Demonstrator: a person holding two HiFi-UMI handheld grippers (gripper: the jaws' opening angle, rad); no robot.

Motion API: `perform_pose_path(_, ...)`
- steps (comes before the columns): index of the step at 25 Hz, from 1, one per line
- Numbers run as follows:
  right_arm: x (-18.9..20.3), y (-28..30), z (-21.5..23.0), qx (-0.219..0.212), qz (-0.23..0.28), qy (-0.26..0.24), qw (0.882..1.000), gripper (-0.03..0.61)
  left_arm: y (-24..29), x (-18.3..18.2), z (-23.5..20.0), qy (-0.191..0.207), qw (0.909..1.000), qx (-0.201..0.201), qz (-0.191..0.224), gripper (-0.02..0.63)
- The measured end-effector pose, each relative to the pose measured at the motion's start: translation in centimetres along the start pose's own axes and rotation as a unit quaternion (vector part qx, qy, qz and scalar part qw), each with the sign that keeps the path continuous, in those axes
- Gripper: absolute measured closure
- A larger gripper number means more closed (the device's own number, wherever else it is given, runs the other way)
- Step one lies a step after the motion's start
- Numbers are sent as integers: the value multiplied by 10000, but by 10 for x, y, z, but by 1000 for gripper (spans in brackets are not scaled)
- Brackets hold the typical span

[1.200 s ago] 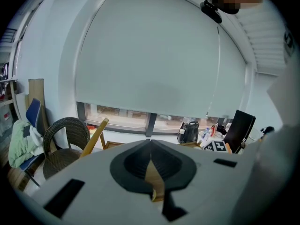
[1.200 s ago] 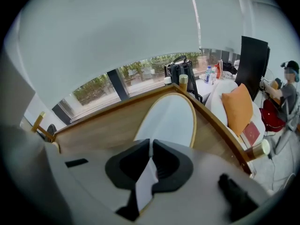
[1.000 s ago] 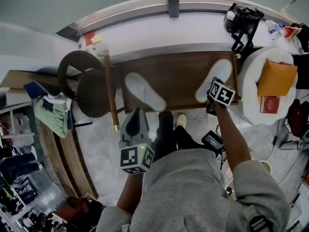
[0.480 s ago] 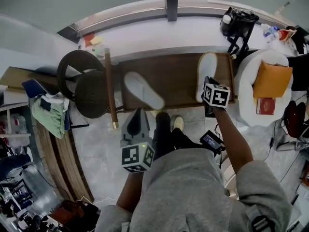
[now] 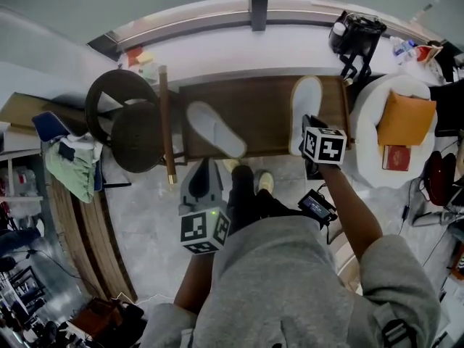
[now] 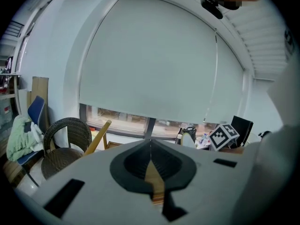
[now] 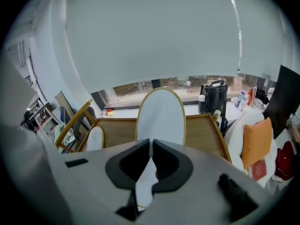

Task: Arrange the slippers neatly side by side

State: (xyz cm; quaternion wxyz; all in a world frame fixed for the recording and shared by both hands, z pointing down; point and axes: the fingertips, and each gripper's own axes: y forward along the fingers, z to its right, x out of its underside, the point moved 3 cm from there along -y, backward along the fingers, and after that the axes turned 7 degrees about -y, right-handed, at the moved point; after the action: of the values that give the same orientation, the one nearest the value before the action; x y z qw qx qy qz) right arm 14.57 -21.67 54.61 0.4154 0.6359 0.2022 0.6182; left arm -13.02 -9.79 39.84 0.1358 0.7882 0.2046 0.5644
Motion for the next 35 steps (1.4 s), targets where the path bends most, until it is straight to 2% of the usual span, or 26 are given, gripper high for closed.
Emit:
perform_pose_path(4, 16, 17, -11, -266, -266, -33, 9993, 545, -3, 4, -4, -25, 10000, -65, -19, 600)
perform_pose_path(12, 48, 68, -12, -86, -1066, -232, 9940, 545, -7, 5, -15, -8, 9997, -230, -106, 600)
perform_pose_path(16, 49, 88, -19, -65, -1294, -542, 9901, 545, -8, 4, -26, -58, 9994, -322, -134, 599)
perform_pose_path(24, 34, 113, -27, 36, -1405, -852, 9864, 545, 3, 0, -48, -123, 9988, -410, -244, 600)
perform_pose_path(30, 26, 123, -26, 158, -1475, -1077, 9831, 543, 23, -8, -55, -63, 9992, -285, -290, 600)
perform_pose_path(35, 21, 126, -25, 163, -1473, -1045, 9834, 543, 37, -15, -58, -33, 9992, -192, -338, 600)
